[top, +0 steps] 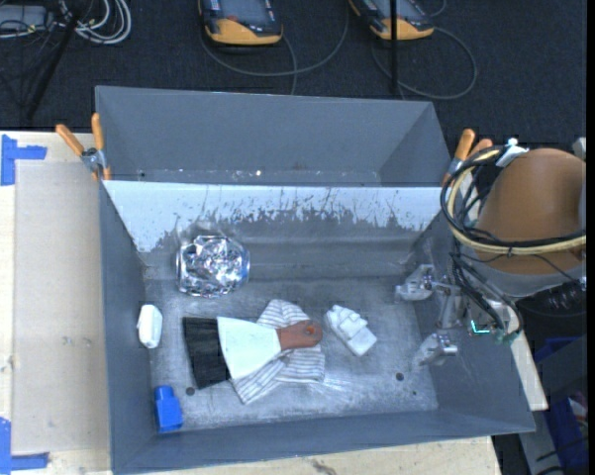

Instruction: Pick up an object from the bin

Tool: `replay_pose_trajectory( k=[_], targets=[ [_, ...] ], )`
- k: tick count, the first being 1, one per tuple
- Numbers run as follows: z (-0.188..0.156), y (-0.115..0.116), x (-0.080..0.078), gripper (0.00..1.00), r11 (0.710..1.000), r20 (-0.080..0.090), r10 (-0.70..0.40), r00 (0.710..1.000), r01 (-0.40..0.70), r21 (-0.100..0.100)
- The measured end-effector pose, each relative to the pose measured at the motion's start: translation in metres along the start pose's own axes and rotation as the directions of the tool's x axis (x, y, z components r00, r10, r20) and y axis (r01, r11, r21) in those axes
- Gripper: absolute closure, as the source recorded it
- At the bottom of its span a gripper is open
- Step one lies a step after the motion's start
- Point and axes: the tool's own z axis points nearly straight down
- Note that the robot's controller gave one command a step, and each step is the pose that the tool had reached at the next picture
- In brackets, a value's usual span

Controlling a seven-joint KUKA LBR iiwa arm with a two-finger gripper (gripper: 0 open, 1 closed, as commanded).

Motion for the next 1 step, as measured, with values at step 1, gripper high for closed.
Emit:
replay_pose_trajectory(
  k=[1],
  targets=[
    [-0.004,0.0003,-0.0018,0.0,1.0,0.008,-0.003,1.0,0.003,0.001]
  ],
)
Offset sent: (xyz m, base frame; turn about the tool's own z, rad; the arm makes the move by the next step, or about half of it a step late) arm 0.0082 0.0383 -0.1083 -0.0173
